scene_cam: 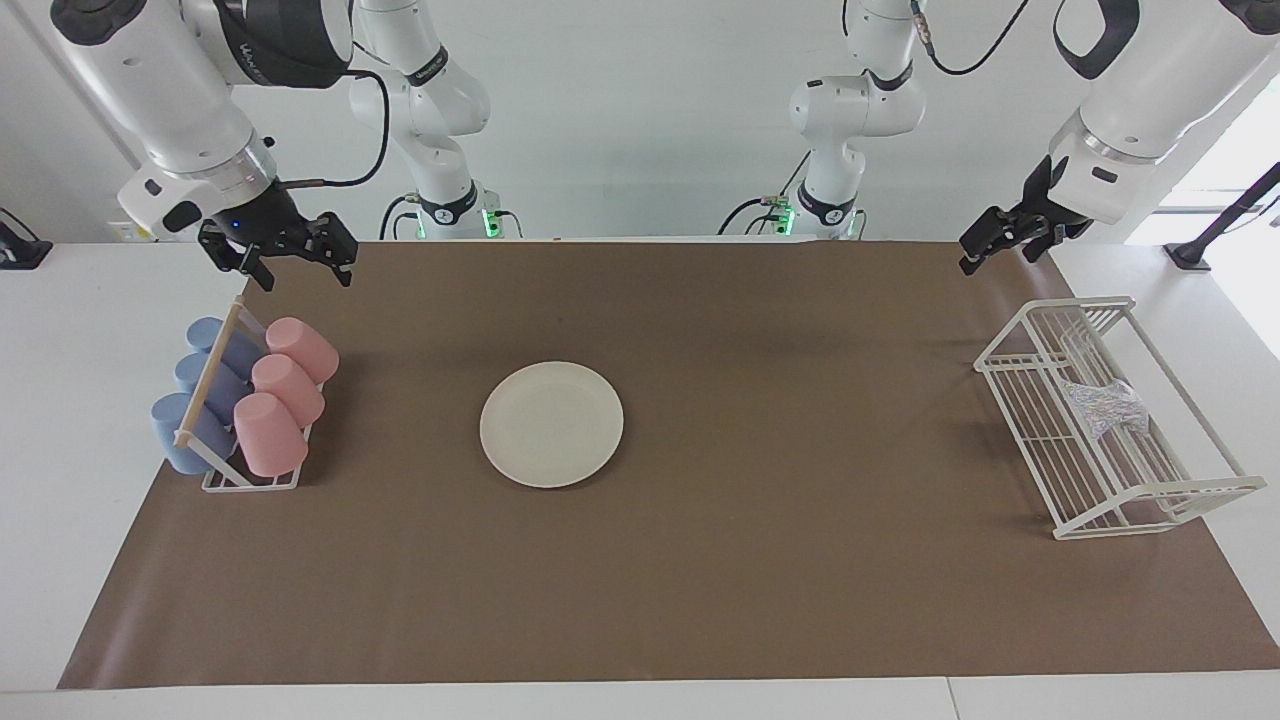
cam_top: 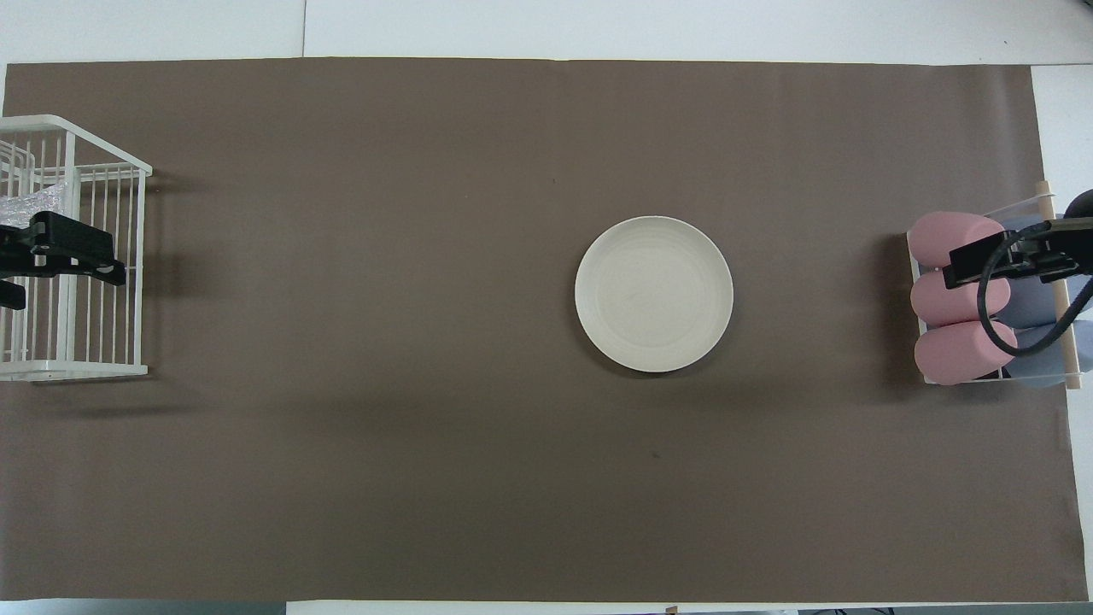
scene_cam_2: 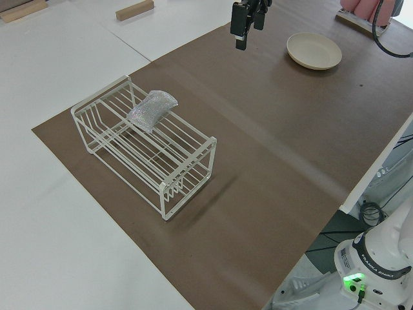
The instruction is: Wipe plate with sponge
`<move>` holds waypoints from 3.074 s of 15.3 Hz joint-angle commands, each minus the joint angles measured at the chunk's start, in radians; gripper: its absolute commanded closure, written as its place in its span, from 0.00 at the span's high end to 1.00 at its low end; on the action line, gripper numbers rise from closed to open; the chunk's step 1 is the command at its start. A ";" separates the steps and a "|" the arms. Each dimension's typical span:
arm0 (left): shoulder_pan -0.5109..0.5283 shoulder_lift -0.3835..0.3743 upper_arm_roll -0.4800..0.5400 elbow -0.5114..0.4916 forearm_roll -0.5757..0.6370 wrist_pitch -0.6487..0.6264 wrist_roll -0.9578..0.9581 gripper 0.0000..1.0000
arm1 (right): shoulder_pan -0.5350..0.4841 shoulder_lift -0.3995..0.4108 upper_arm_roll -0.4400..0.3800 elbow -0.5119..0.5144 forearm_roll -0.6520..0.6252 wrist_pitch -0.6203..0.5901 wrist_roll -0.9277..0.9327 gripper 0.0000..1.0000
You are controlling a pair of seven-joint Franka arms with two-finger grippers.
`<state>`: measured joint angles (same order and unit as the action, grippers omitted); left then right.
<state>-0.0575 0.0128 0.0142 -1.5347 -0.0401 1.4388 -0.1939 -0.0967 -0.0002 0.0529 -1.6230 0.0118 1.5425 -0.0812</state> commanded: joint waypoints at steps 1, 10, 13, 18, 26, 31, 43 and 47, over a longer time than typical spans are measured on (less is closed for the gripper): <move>0.013 -0.014 -0.007 -0.018 0.009 0.018 0.013 1.00 | -0.008 -0.015 0.007 -0.014 0.007 0.005 0.017 1.00; 0.021 -0.077 0.000 -0.163 0.014 0.164 -0.064 1.00 | -0.008 -0.015 0.007 -0.014 0.007 0.005 0.017 1.00; -0.034 -0.068 -0.010 -0.196 0.167 0.193 -0.110 1.00 | -0.008 -0.015 0.007 -0.014 0.007 0.005 0.017 1.00; -0.102 0.073 -0.010 -0.182 0.461 0.207 -0.124 1.00 | -0.008 -0.015 0.007 -0.014 0.007 0.004 0.018 1.00; -0.119 0.361 -0.007 -0.026 0.843 0.186 -0.124 1.00 | -0.008 -0.015 0.007 -0.014 0.007 0.004 0.017 1.00; -0.105 0.430 -0.008 -0.018 0.976 0.225 -0.124 1.00 | -0.008 -0.015 0.007 -0.014 0.007 0.004 0.018 1.00; -0.091 0.444 0.000 -0.007 1.020 0.295 -0.159 0.95 | -0.008 -0.015 0.007 -0.014 0.007 0.004 0.021 1.00; -0.084 0.443 0.000 -0.015 1.020 0.298 -0.182 0.52 | -0.006 -0.015 0.007 -0.014 0.007 0.002 0.038 1.00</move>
<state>-0.1487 0.4508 0.0135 -1.5492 0.9623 1.7201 -0.3537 -0.0967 -0.0002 0.0529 -1.6230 0.0118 1.5425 -0.0651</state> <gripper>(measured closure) 0.097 0.000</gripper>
